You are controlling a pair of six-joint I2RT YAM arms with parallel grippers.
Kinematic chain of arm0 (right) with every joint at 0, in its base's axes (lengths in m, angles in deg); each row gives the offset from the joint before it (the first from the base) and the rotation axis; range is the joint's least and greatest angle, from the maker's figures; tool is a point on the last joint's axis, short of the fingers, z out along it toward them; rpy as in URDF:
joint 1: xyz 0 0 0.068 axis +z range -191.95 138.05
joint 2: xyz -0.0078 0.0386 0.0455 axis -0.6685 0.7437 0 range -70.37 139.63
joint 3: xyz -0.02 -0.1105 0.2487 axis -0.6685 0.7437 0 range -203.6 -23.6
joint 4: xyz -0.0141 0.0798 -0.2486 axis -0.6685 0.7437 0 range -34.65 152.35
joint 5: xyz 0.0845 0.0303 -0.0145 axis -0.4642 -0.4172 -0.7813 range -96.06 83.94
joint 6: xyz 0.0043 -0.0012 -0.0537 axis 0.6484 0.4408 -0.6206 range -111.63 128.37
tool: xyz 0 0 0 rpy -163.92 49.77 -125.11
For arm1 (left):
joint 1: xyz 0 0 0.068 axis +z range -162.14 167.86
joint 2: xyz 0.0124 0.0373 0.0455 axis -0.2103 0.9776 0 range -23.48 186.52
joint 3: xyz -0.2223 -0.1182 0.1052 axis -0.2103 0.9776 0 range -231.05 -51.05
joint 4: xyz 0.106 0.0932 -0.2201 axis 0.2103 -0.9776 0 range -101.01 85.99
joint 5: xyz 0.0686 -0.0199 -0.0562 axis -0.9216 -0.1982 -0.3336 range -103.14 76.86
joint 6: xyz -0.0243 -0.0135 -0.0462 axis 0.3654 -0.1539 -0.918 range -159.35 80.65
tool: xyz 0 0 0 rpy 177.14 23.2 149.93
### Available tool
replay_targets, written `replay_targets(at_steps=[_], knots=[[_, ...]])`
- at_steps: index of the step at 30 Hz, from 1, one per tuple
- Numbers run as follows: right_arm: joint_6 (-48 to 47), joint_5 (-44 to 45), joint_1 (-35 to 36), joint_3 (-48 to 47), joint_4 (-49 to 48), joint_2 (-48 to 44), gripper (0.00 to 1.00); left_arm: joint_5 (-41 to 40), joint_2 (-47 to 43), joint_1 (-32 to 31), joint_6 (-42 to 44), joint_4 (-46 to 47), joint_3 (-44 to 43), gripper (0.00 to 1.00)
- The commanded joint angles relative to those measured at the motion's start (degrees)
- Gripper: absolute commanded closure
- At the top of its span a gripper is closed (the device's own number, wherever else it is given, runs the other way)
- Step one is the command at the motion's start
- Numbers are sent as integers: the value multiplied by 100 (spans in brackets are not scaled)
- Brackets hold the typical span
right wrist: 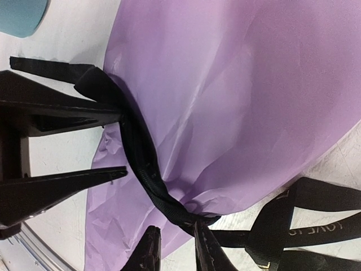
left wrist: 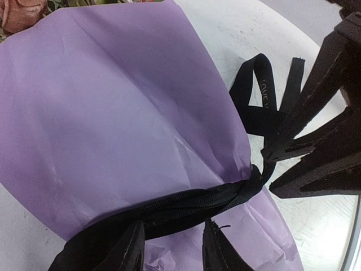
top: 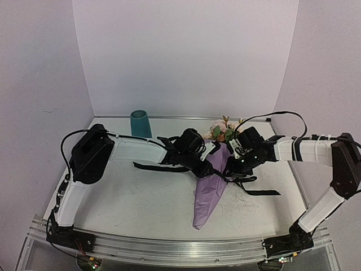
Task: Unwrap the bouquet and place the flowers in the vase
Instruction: Untie the ribbon from the wrapping paper.
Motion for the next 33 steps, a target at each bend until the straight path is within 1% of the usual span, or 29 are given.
replay_targets(at_steps=[1, 9, 14, 17, 27, 33], knots=[[-47, 83, 10, -131, 233, 9, 76, -120, -556, -31, 110, 6, 89, 64], [-65, 67, 13, -110, 233, 8, 76, -149, -584, -31, 181, -36, 209, 63], [-108, 49, 10, -128, 233, 17, 76, -37, -545, -31, 132, -54, 126, 67], [-123, 36, 10, -121, 233, 17, 76, -13, -604, -31, 59, -56, 142, 67], [-160, -29, 10, -129, 237, 44, 76, -120, -1096, -31, 15, -69, 812, 65], [-172, -42, 10, -129, 242, 69, 76, -185, -1182, -29, 41, -65, 1013, 66]])
